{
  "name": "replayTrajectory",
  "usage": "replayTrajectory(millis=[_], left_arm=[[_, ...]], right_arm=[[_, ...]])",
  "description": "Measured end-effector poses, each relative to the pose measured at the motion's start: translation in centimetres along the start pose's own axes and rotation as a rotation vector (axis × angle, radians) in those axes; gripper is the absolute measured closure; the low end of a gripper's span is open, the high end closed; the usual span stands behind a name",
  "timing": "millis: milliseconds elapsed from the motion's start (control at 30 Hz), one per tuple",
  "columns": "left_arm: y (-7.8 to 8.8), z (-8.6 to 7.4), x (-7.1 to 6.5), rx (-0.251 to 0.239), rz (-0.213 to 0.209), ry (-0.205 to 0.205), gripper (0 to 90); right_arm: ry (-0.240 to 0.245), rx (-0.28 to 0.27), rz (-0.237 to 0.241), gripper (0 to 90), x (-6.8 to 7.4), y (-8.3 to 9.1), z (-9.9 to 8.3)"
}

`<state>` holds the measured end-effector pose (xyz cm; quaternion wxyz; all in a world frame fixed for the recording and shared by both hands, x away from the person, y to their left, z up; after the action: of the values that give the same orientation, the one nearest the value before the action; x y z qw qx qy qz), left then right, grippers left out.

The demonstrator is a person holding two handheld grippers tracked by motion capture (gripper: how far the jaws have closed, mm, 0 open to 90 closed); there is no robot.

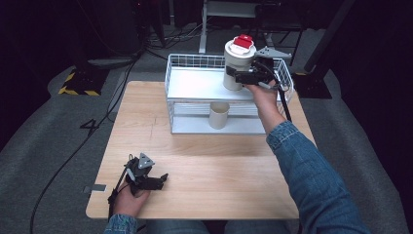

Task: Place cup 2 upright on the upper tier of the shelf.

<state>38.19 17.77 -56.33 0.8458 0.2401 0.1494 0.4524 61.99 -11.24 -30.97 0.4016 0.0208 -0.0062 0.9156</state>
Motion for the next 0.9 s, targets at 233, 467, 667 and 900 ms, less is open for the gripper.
replayTrajectory(millis=[233,467,667,900], left_arm=[[0.01,0.01,0.06,0.0,0.001,-0.006,10.5],[0.01,0.01,0.06,0.001,0.002,-0.007,10.5],[0.01,0.0,0.02,0.001,0.0,-0.002,10.5],[0.01,0.01,0.06,0.001,0.001,-0.006,10.5]], right_arm=[[-0.002,0.003,0.0,13.3,-0.02,-0.02,0.0],[-0.004,0.011,0.012,12.7,-0.06,-0.11,0.07],[-0.009,-0.001,0.014,8.4,-0.14,-0.1,0.27],[-0.013,0.002,0.016,6.1,-0.17,0.2,0.51]])
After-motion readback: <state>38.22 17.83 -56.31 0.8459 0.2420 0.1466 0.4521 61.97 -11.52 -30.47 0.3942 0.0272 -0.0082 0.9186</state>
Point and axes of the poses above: each handheld gripper's, and its own axes: y roughly backward along the jaws, z roughly out of its top, x roughly to its left, the point moved 8 cm from there along -y, roughly forward along the jaws, and after that the axes turned 14 degrees about -x, right-handed, at the moved point
